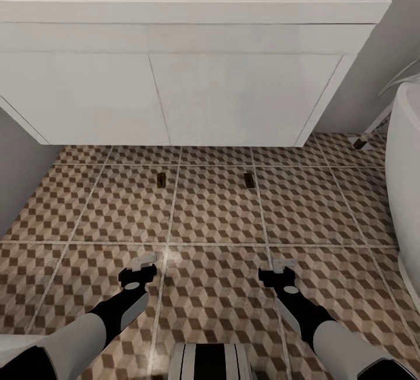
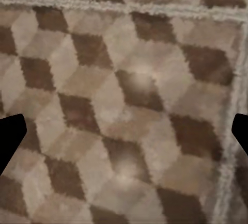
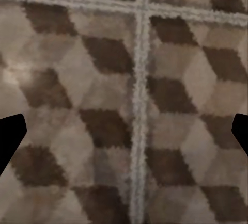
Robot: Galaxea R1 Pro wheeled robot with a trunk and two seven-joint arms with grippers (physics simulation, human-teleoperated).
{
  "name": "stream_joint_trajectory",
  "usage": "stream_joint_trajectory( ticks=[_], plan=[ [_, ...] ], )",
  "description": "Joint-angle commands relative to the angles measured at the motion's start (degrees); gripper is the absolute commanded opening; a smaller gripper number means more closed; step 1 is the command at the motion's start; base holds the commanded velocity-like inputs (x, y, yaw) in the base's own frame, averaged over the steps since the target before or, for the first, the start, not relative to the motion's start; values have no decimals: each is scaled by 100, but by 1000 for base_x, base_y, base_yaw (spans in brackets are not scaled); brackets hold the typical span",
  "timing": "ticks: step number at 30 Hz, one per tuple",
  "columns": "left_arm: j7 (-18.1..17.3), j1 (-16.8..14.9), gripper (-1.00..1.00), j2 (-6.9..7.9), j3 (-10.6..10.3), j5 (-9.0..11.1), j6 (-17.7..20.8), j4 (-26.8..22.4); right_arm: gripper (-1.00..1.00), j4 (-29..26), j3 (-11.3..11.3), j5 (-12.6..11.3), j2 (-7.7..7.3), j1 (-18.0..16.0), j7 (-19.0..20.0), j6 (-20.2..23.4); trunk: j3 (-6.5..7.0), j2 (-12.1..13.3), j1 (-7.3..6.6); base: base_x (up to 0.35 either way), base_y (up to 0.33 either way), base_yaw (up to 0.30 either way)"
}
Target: Take the four mousetraps from the cabinet in the bathroom and place them on the bathroom floor. Make sure all four end up on the same floor surface, and ensure that at least two of them are either under or directly next to the same bathroom sink.
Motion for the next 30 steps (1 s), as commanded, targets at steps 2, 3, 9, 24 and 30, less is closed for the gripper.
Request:
stream_joint_trajectory(
  ticks=[2,3,9,24,30],
  plan=[
    [24,-4,100,9,-40,61,-29,-8,100,0,48,-61,-4,-3,-30,-21,-4,-1,-1,-13,0,0],
    [20,-4,100,18,-35,61,-30,-8,100,0,48,-61,-4,-3,-29,-21,-4,-1,-1,-7,0,0],
    [-10,-4,100,35,-26,68,-65,-8,100,0,48,-61,-4,-3,-29,-21,-4,-1,-1,-4,0,0],
    [-10,-4,100,58,-19,77,-154,-8,100,0,48,-60,-11,-3,-30,-103,-4,-1,-1,0,0,0],
    [8,-4,100,56,-19,73,-154,-5,100,0,48,-60,-13,-3,-28,-143,129,7,-17,0,0,0]
  ],
)
